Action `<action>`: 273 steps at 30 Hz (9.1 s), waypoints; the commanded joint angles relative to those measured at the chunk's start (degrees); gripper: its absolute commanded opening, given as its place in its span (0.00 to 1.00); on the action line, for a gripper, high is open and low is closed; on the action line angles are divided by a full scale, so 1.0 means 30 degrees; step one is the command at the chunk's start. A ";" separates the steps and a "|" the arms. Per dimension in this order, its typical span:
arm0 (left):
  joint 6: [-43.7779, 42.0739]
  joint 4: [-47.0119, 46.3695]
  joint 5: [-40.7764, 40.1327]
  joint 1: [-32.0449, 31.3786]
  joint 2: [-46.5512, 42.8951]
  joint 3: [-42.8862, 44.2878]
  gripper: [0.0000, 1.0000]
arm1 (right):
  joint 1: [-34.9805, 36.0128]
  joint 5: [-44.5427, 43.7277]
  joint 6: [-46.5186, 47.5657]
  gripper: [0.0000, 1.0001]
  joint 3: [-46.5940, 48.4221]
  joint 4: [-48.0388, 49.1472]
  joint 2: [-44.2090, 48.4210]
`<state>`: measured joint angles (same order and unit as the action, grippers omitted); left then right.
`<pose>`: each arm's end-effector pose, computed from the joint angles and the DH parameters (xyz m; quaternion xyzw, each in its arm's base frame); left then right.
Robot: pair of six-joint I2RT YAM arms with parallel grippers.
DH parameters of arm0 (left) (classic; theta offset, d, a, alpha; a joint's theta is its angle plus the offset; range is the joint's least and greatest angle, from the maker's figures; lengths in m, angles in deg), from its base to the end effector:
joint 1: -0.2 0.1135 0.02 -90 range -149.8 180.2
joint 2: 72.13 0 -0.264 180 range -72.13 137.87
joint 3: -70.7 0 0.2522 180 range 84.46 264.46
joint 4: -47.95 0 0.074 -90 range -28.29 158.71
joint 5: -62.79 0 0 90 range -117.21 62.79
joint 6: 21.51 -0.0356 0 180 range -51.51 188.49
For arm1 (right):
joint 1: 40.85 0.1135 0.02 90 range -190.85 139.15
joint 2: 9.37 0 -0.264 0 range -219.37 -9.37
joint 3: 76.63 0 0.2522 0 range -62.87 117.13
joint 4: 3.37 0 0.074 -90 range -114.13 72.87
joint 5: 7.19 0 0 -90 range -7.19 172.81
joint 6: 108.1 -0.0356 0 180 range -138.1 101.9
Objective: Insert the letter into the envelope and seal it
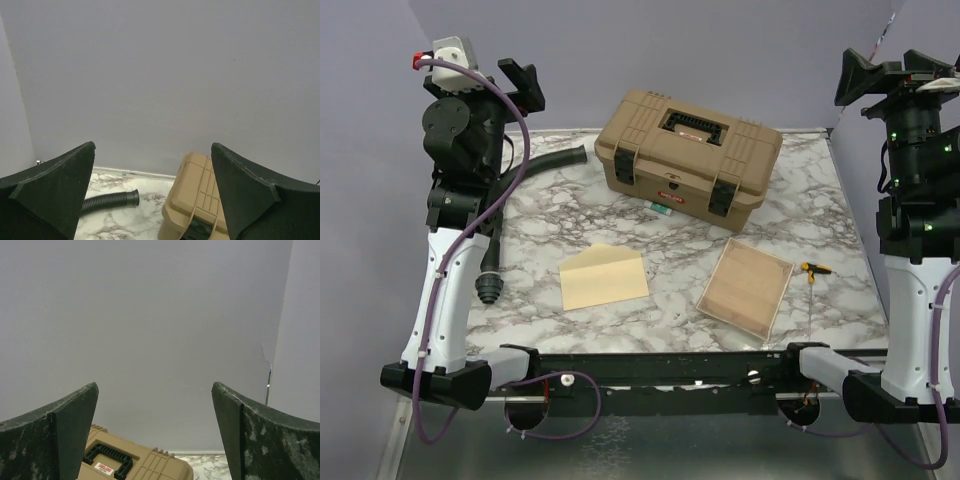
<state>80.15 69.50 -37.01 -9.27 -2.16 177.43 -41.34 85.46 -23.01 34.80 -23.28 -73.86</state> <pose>0.2347 -0.0330 0.5411 -0.0794 0.6037 -0.0941 0.7877 0.1761 0.0001 0.5858 0.0049 0.5225 0.0449 0.8514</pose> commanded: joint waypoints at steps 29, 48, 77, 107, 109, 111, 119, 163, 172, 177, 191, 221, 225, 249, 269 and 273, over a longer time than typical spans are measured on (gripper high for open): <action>0.0854 -0.1806 1.0711 -0.9262 0.3086 -0.9133 0.99 | -0.0070 -0.4581 -1.0221 1.00 -0.8723 -1.5628 0.1219; 0.2748 -0.2499 0.7798 -1.2887 0.9854 -0.9286 0.87 | -0.0070 0.3473 -1.1332 0.82 -1.8329 -1.4561 0.0070; 0.7008 -0.8445 0.7428 -1.3542 1.2912 -1.2081 0.66 | 0.2852 0.8351 -0.9877 0.57 -2.2071 -0.9926 -0.6446; 0.8574 -0.2656 1.4231 -1.0671 1.2028 -1.5108 0.29 | 0.5203 1.1179 -1.0491 0.61 -2.2523 -0.4677 -0.7859; 0.8463 -0.2656 1.4128 -1.0575 1.1901 -1.5139 0.15 | 0.5187 1.1214 -1.0549 0.61 -2.2403 -0.4630 -0.7715; 0.7937 -0.2647 1.3896 -1.0438 1.1469 -1.5057 0.00 | 0.5195 1.1192 -1.0580 0.61 -2.2229 -0.4640 -0.7311; 0.3273 0.1355 1.1870 -0.9743 0.8263 -1.2428 0.00 | 0.5203 1.0346 -0.9538 0.71 -1.9837 -0.5066 -0.2915; -0.3385 0.8682 0.8702 -0.9739 -0.1720 -0.7812 0.00 | 0.9363 1.1164 0.5241 0.94 -1.2841 -0.3203 -0.1693; -0.3797 0.8652 0.8936 -0.9723 -0.2762 -0.7815 0.00 | 0.9340 1.3874 0.6691 0.81 -1.1909 -0.4746 -0.3348; -0.3662 0.8525 0.8789 -0.9729 -0.2915 -0.7531 0.00 | 0.9501 1.5264 0.6079 0.71 -1.2103 -0.4533 -0.3447; -0.3317 0.8418 0.9395 -0.9717 -0.3626 -0.7308 0.00 | 1.0079 1.5582 0.5972 0.45 -1.0855 -0.3918 -0.5625; -0.0377 0.5464 0.9386 -0.9717 -0.1826 -0.1578 0.97 | 1.0227 1.4519 0.2321 0.00 -1.1269 0.3846 0.1300; -0.1835 0.8236 1.0933 -0.9721 -0.0922 -0.0343 0.89 | 1.0242 1.7287 0.2839 0.00 -0.9788 0.1828 0.1054; -0.6266 1.3139 1.7010 -0.9109 -0.0424 -0.1005 0.77 | 1.0194 2.2051 0.2179 0.00 -0.6781 -0.1572 -0.0340; -0.7178 1.2520 2.1108 -0.8149 -0.0199 -0.2324 0.22 | 1.0166 2.2525 -0.1576 0.00 -0.6014 -0.0676 -0.1466; -0.7476 1.2288 2.1241 -0.8139 -0.0347 -0.2472 0.02 | 1.0183 2.2513 -0.1764 0.00 -0.5969 -0.0852 -0.1531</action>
<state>60.04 108.04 23.79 -33.99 -1.90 170.59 -10.92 151.41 -25.92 15.72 -26.72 -78.18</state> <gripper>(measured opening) 0.100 0.005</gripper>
